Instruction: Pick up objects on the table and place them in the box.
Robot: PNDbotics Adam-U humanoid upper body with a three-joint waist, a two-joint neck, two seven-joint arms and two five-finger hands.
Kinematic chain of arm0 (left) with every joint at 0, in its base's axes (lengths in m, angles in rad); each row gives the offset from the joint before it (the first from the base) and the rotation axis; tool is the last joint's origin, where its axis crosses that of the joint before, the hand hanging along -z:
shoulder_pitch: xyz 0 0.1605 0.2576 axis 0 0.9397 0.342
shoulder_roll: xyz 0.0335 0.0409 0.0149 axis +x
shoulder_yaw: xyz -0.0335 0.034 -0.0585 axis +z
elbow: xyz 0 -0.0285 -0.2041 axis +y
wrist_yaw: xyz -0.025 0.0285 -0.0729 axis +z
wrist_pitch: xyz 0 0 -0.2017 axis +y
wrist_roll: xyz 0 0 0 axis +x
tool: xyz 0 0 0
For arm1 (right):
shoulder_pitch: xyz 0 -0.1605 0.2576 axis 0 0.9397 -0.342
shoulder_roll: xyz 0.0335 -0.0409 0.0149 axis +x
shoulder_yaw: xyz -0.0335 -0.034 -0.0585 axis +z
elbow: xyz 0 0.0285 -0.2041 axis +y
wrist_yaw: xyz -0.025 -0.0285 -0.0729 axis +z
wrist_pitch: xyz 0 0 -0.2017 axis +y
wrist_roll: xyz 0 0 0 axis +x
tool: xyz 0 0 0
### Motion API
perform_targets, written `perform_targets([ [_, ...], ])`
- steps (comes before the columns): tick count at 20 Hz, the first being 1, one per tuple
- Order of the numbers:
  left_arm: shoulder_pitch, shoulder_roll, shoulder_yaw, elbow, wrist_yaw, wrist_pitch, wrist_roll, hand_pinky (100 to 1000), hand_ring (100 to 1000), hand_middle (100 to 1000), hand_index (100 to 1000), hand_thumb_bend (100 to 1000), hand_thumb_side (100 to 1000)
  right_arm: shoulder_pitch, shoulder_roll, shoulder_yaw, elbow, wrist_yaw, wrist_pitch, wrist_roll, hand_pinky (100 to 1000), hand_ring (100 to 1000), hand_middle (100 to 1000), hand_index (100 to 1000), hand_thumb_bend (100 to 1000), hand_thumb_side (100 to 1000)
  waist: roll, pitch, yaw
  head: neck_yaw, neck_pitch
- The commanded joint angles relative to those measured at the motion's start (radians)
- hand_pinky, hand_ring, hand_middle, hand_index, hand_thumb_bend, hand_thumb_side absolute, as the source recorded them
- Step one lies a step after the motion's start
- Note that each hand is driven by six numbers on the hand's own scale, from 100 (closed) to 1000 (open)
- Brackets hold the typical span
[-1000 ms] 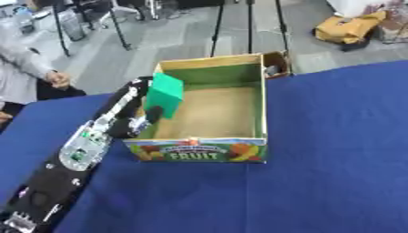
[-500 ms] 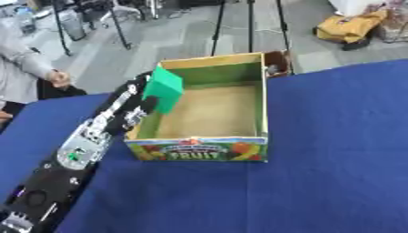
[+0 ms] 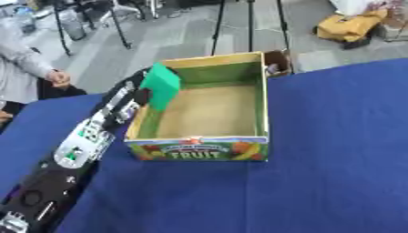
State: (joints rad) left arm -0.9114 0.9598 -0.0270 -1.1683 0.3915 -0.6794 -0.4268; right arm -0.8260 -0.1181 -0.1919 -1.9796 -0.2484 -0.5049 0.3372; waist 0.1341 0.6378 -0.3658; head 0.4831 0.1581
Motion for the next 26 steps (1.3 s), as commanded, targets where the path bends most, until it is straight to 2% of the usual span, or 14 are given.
perform_targets([
  [1, -0.006, 0.040, 0.009, -0.024, 0.027, -0.228, -0.261, 639, 733, 808, 889, 100, 906, -0.005, -0.020, -0.008, -0.020, -0.007, 0.003, -0.007, 894, 909, 473, 839, 100, 521, -0.003, -0.029, 0.001, -0.001, -0.007],
  [3, -0.005, 0.039, 0.008, -0.037, 0.024, -0.228, -0.280, 642, 742, 815, 889, 100, 840, -0.003, -0.020, -0.010, -0.020, -0.007, 0.005, -0.011, 897, 912, 473, 841, 100, 518, -0.001, -0.028, 0.002, -0.001, -0.007],
  [9, -0.007, 0.040, 0.003, -0.145, -0.057, -0.228, -0.306, 656, 773, 845, 886, 100, 745, -0.001, -0.020, -0.010, -0.020, -0.006, 0.009, -0.015, 899, 914, 474, 843, 100, 512, 0.004, -0.026, 0.001, -0.003, -0.011],
  [17, -0.023, 0.030, 0.010, -0.168, -0.188, -0.228, -0.231, 667, 801, 870, 904, 100, 726, -0.005, -0.017, -0.010, -0.020, -0.010, 0.011, -0.015, 904, 918, 473, 846, 100, 506, 0.012, -0.017, -0.007, 0.003, -0.023],
  [26, -0.041, 0.026, 0.033, -0.161, -0.338, -0.228, -0.207, 703, 851, 916, 936, 100, 687, -0.008, -0.014, -0.014, -0.020, -0.012, 0.010, -0.015, 905, 920, 472, 847, 100, 505, 0.014, -0.009, -0.018, 0.020, -0.051],
])
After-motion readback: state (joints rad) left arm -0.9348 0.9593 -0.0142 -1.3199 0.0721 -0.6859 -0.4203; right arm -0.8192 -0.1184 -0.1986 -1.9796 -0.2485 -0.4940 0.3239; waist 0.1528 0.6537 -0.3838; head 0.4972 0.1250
